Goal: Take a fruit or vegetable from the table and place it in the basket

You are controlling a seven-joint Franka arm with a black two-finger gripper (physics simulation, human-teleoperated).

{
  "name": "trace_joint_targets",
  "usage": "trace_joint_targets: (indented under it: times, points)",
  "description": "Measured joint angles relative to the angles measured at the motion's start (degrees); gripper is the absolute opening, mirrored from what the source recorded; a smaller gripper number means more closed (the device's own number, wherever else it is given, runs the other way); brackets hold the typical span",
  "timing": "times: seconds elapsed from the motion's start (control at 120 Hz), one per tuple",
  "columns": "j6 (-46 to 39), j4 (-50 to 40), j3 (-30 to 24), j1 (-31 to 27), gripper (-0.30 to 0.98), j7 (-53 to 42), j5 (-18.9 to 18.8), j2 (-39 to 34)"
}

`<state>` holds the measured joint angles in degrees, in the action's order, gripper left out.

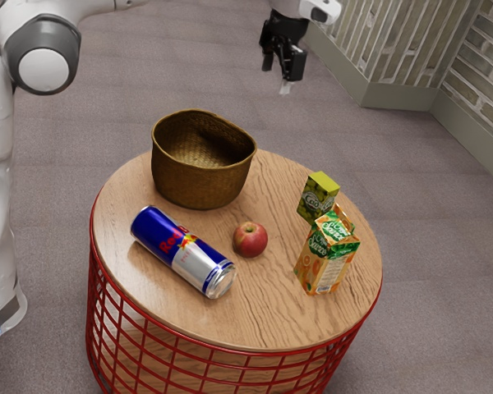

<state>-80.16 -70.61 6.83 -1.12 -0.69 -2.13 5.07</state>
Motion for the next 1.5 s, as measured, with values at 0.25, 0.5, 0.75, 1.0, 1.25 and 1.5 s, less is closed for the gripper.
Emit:
trace_joint_targets:
  times: [0.25, 0.5, 0.75, 1.0, 1.25, 1.5]
  points:
    - [3.6, 6.7, -0.3, 1.5, 0.69, -0.5, -0.2, -1.9]
    - [3.5, 10.0, -0.5, 1.6, 0.69, -0.8, 1.6, 3.0]
    - [1.3, 10.2, -3.1, 5.2, 0.69, -1.0, 2.3, 11.5]
    - [-9.4, -23.7, -7.0, 6.9, 0.69, -1.1, 1.5, -8.0]
    - [-21.7, -39.6, -10.0, 6.7, 0.69, -0.5, 1.7, -14.9]
    - [-29.3, -45.9, -9.7, 6.3, 0.69, -0.1, 1.8, -14.6]
